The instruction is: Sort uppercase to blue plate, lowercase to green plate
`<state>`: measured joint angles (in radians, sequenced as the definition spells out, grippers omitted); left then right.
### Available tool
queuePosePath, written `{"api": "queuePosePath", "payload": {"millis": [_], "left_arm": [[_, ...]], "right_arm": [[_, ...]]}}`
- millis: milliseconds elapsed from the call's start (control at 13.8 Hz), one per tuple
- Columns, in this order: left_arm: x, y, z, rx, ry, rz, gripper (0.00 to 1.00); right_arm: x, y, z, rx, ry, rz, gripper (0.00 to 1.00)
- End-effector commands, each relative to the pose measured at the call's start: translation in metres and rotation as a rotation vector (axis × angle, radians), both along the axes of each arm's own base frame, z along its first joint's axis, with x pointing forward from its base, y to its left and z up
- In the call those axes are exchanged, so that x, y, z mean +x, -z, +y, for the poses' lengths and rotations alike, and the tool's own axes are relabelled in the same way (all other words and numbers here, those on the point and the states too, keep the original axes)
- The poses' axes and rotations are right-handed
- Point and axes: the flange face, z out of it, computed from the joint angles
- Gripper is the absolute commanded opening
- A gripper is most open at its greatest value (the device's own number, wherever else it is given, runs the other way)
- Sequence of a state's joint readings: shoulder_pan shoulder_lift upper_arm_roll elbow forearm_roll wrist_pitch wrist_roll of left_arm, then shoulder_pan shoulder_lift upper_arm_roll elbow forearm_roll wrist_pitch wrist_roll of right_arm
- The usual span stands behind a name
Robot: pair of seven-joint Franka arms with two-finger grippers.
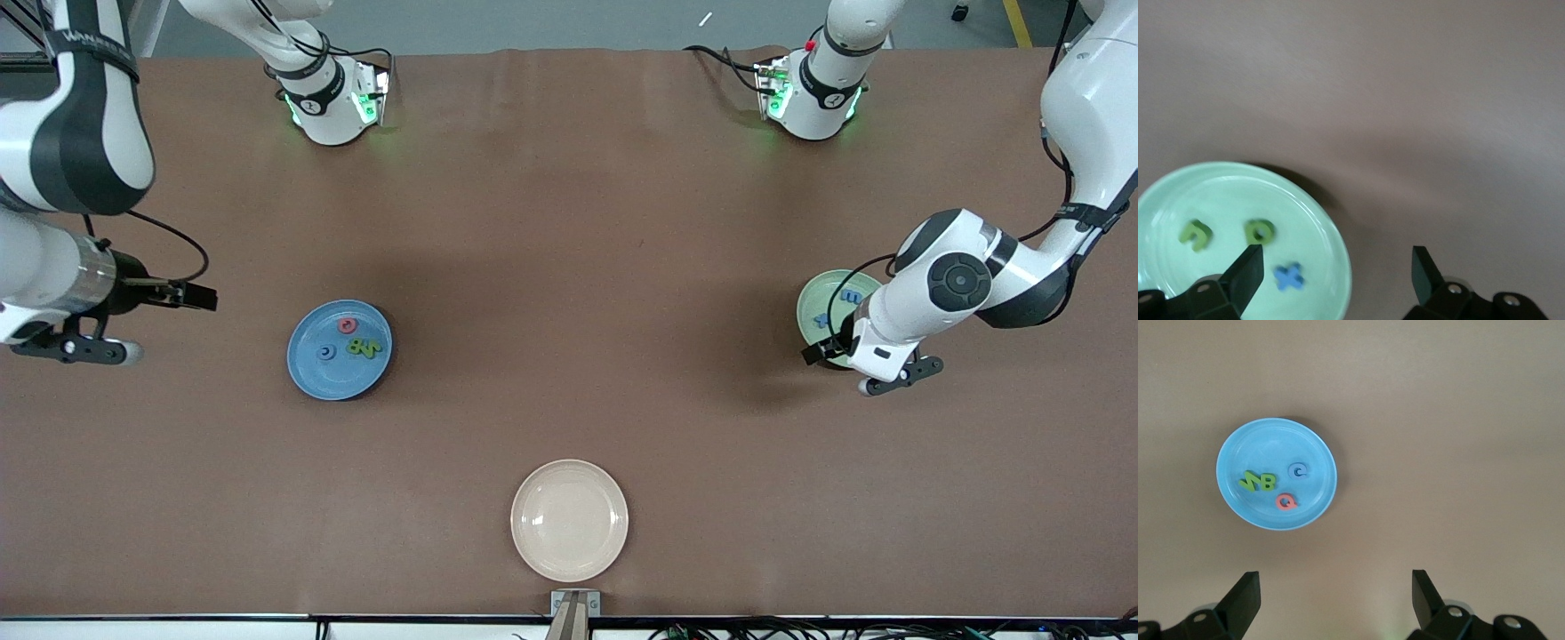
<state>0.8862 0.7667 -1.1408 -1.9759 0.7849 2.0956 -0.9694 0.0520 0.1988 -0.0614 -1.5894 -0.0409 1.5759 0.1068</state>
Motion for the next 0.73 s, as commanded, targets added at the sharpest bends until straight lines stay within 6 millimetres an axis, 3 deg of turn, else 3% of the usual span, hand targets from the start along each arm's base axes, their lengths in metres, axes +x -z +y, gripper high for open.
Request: {"api": "queuePosePath", "payload": {"millis": [0, 145, 290, 436, 653], "left_arm": [[0.008, -0.029, -0.010, 0.065, 0.026, 0.018, 0.97], [0.013, -0.038, -0.022, 0.045, 0.038, 0.032, 0.98], [0.018, -0.052, -0.031, 0.021, 0.048, 0.033, 0.98], [0.021, -0.063, -0.028, -0.031, 0.060, 0.039, 0.98], [0.023, -0.097, -0.009, -0.059, 0.158, -0.001, 0.99]], "right_arm": [[0.000, -0.020, -0.013, -0.006, -0.027, 0.002, 1.00], [0.002, -0.038, -0.027, 0.011, -0.050, -0.020, 1.00], [0.000, -0.043, -0.036, 0.017, -0.063, -0.014, 1.00], [0.000, -0.052, -0.039, 0.016, -0.055, -0.023, 1.00], [-0.001, -0.052, -0.042, 0.017, -0.045, -0.013, 1.00]]}}
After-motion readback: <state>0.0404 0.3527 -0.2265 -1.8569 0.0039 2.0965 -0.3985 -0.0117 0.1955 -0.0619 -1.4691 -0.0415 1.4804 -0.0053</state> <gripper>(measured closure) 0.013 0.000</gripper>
